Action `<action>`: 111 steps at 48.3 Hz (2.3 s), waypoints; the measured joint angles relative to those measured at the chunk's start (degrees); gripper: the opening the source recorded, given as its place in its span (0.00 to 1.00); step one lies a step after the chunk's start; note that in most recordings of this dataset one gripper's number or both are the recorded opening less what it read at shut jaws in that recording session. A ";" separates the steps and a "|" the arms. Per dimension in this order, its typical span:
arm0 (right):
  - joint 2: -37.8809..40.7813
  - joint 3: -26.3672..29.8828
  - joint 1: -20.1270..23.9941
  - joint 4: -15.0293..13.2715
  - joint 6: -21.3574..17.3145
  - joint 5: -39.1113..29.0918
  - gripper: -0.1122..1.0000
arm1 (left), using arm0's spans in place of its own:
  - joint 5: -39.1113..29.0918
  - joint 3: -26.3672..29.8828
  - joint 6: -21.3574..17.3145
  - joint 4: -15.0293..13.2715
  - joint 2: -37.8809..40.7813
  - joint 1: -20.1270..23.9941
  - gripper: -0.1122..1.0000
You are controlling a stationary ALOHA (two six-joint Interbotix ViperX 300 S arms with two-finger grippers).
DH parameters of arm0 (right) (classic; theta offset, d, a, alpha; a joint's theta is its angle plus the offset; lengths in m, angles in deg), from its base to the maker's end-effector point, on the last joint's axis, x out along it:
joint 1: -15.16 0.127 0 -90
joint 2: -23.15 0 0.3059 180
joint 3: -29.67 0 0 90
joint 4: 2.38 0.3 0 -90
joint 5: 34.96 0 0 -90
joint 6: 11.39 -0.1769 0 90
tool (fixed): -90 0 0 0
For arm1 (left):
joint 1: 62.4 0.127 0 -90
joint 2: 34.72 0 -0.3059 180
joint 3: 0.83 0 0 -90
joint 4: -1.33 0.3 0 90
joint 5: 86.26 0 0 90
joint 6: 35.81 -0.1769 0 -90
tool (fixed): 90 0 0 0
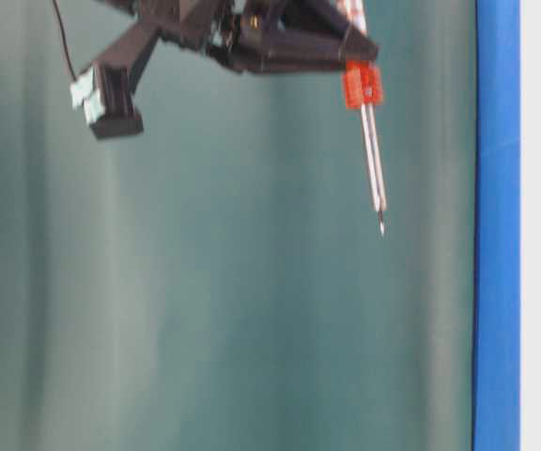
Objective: Touch the tip of the soldering iron to the mark.
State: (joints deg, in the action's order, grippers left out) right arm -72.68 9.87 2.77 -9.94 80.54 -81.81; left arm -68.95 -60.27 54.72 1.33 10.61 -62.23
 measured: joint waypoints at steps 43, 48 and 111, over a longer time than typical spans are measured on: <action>-5.98 -4.66 0.00 0.00 -0.09 -0.79 0.16 | 0.00 0.00 0.00 0.00 0.09 0.00 0.10; -5.89 -4.66 0.00 0.00 0.00 -0.70 0.16 | 0.00 0.00 0.00 0.00 0.00 0.09 0.10; 9.84 -8.09 0.00 0.26 -0.09 9.67 0.16 | 0.35 0.00 0.00 0.00 0.00 0.09 0.10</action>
State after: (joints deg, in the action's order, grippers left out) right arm -62.83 1.78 2.77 -9.67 80.45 -72.14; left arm -68.60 -60.27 54.72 1.33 10.61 -62.14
